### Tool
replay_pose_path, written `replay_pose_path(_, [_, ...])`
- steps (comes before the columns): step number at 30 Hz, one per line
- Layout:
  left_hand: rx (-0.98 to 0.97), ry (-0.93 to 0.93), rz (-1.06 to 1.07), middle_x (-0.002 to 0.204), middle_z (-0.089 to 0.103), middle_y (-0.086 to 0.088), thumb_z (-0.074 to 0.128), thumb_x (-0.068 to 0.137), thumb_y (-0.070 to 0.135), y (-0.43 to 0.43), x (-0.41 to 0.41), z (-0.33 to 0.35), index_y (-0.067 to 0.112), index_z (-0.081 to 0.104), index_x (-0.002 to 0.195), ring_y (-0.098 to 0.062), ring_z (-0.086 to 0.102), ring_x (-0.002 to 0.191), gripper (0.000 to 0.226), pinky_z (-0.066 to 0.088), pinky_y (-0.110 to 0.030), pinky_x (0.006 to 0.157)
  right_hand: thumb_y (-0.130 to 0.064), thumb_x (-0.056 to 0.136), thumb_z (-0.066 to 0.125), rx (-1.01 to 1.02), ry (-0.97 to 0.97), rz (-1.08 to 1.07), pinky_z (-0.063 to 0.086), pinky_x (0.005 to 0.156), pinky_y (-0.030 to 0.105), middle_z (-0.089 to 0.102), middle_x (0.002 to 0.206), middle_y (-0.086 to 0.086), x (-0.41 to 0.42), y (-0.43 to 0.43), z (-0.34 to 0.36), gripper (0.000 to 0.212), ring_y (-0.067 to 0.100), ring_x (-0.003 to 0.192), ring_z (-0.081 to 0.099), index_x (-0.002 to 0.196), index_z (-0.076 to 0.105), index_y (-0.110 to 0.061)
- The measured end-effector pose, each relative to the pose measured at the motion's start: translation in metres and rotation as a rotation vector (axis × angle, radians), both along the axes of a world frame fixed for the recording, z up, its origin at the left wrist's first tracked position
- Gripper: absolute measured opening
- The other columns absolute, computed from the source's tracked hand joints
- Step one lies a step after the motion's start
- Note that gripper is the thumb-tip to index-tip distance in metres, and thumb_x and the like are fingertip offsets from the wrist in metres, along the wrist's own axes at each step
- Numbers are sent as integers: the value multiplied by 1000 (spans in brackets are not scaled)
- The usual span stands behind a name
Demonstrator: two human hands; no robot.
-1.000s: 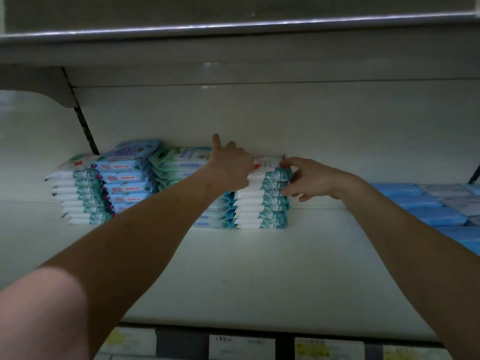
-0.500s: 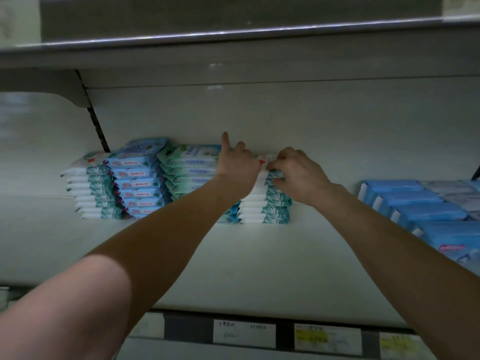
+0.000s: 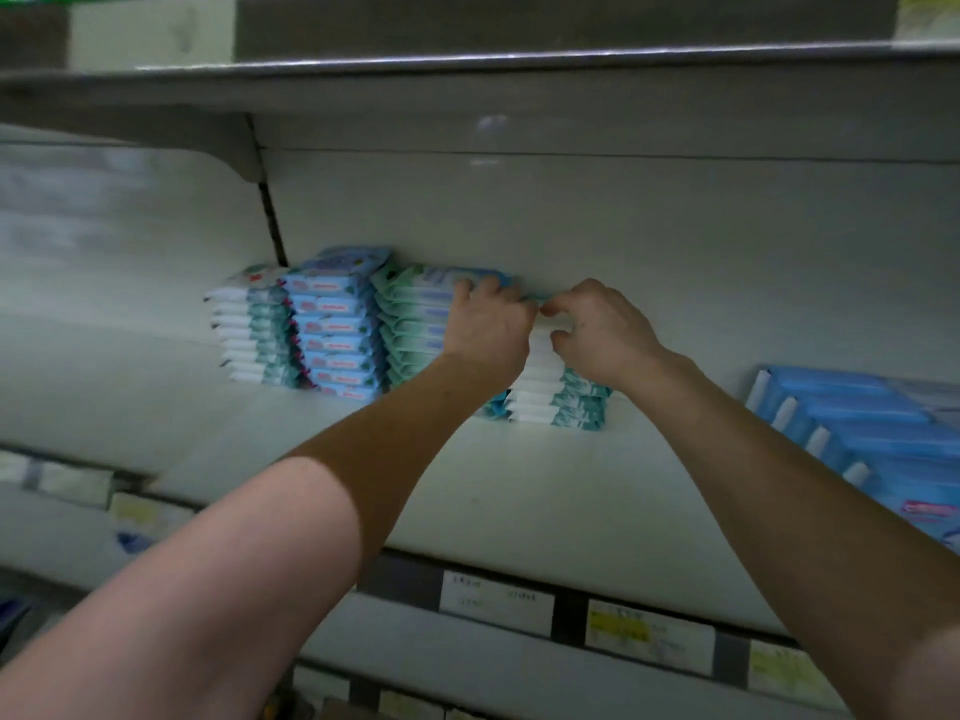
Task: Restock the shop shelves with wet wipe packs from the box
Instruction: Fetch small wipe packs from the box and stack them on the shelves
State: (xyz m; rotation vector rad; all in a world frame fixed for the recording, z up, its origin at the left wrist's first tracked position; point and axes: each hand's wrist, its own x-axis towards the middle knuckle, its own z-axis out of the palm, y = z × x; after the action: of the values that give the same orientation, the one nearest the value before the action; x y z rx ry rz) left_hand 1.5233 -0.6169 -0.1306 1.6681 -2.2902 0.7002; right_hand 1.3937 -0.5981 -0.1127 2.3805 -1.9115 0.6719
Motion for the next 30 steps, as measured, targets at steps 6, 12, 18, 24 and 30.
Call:
replay_pose_path(6, [122,457,232,134,51,-8,54,93,26,52,45,-15,22,52,134,-28,48,124,41,32,-38,102,-10,90,55,98,-358,122,44,100,34,62,128,4,52,38,-22,34,22,116,57,121,66,-16])
replay_pose_path(12, [178,1044,416,137,52,-8,57,92,23,122,111,-49,21,45,141,-25,54,121,51,44,-35,101,-9,89,58,285,-643,275,46,100,32,67,118,3,121,97,-60,28,19,111,60,114,70,-13])
replay_pose_path(18, [58,1446,662,120,64,-15,61,83,12,212,167,-100,14,55,130,-30,60,113,47,48,-39,98,-7,83,58,487,-702,373,52,91,36,72,101,6,197,176,-110,24,22,99,66,99,74,-16])
replay_pose_path(24, [-34,1484,930,121,64,-7,60,85,19,328,236,-135,21,56,130,-25,59,113,45,47,-38,98,-15,92,55,645,-562,543,50,89,30,66,108,-2,264,269,-136,26,12,101,60,115,68,-16])
replay_pose_path(30, [-134,1530,1106,126,60,-5,61,88,20,461,296,-157,21,54,133,-24,58,113,45,49,-38,96,-17,93,55,735,-465,693,52,91,35,66,115,1,331,382,-151,27,16,105,60,117,66,-18])
